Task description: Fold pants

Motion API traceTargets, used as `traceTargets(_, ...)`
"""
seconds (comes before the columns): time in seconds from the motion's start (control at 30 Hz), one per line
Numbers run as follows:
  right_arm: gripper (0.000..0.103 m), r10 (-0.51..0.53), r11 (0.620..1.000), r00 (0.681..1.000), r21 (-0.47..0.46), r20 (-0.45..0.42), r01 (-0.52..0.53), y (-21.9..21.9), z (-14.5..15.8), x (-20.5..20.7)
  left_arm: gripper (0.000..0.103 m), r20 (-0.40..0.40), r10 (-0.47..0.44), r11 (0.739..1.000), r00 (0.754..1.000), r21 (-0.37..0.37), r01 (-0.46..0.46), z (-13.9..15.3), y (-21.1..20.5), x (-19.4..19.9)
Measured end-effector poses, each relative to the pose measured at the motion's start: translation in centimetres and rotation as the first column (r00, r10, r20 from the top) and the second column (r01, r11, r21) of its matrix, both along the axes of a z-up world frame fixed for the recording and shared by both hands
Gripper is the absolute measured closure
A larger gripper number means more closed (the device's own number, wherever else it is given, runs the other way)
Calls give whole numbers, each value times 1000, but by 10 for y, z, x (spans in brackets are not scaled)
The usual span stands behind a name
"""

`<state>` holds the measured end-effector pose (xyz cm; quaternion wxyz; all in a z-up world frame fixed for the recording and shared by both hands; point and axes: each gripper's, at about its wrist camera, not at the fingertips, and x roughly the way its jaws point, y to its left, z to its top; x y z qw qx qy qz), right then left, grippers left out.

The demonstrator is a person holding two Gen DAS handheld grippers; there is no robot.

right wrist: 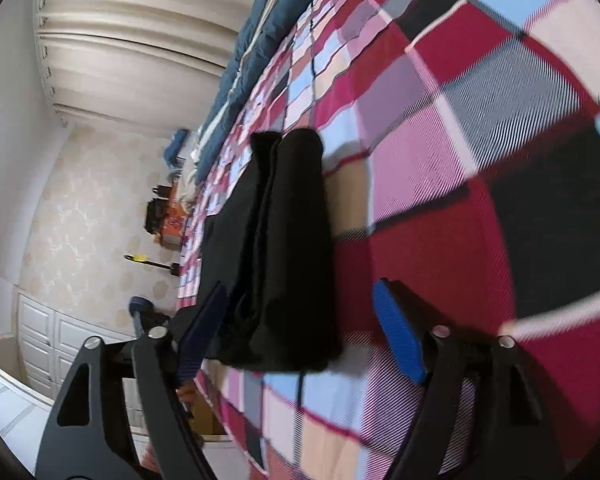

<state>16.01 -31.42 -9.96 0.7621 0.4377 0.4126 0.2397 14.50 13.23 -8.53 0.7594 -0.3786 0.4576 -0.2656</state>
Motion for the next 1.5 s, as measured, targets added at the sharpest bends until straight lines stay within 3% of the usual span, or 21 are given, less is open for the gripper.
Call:
traceTargets(0.07, 21, 14, 1000, 1000, -16, 5, -14, 11, 1, 0, 20, -32, -14, 999, 999, -48, 12, -4, -4, -10)
traceTargets(0.2, 17, 25, 999, 1000, -26, 6, -25, 30, 3, 5, 18, -2, -32, 999, 999, 34, 32, 0, -22, -17)
traceTargets(0.3, 17, 29, 999, 1000, -30, -8, -30, 41, 4, 10, 15, -26, -36, 999, 999, 29, 37, 1, -33, -15)
traceTargets(0.37, 17, 33, 998, 999, -44, -14, -34, 45, 5, 13, 15, -28, -29, 997, 999, 65, 31, 3, -38, -14)
traceTargets(0.43, 31, 40, 995, 999, -86, -34, -43, 49, 4, 12, 16, -31, -30, 998, 999, 58, 32, 1, -36, -16)
traceTargets(0.47, 44, 43, 994, 998, -100, -51, -48, 51, 2, 12, 16, -36, -18, 999, 999, 42, 19, -1, -34, -17)
traceTargets(0.5, 53, 52, 994, 997, -98, -55, -57, 52, 1, 11, 24, -44, 1, 999, 999, 51, 2, -2, -33, -17)
traceTargets(0.53, 56, 56, 993, 997, -96, -53, -61, 52, 0, 10, 36, -62, 15, 995, 998, 99, -9, -4, -33, -17)
traceTargets(0.67, 66, 45, 996, 997, -72, -58, -49, 52, 1, 8, 48, -58, 25, 989, 998, 147, -17, -5, -33, -18)
traceTargets(0.8, 71, 32, 998, 999, -56, -43, -35, 51, 10, 2, 58, -93, 52, 991, 994, 126, -40, -4, -26, -19)
traceTargets(0.93, 73, 29, 998, 999, -60, -35, -31, 48, 16, -7, 64, -48, 35, 982, 998, 186, -26, 15, -31, -27)
traceTargets(1.03, 73, 23, 998, 999, -55, -40, -26, 47, 16, -10, 64, -51, 16, 987, 999, 163, -7, 18, -32, -28)
traceTargets(1.13, 70, 18, 998, 998, -60, -65, -22, 48, 9, -6, 57, -68, 1, 992, 998, 128, 8, 11, -31, -25)
traceTargets(1.27, 53, 13, 998, 994, -59, -108, -20, 48, -1, -4, 39, -116, 11, 1000, 993, 17, -9, -11, -20, -23)
traceTargets(1.37, 49, 9, 999, 993, -37, -117, -14, 47, -5, -3, 28, -87, 5, 999, 996, -52, -10, -12, -18, -24)
traceTargets(1.43, 48, 5, 1000, 994, -24, -114, -8, 48, -8, -3, 28, -78, -12, 998, 997, -54, 8, -9, -22, -22)
traceTargets(1.5, 47, 3, 1000, 995, -28, -105, -6, 52, -9, -1, 34, -75, -26, 999, 997, -22, 24, -6, -29, -19)
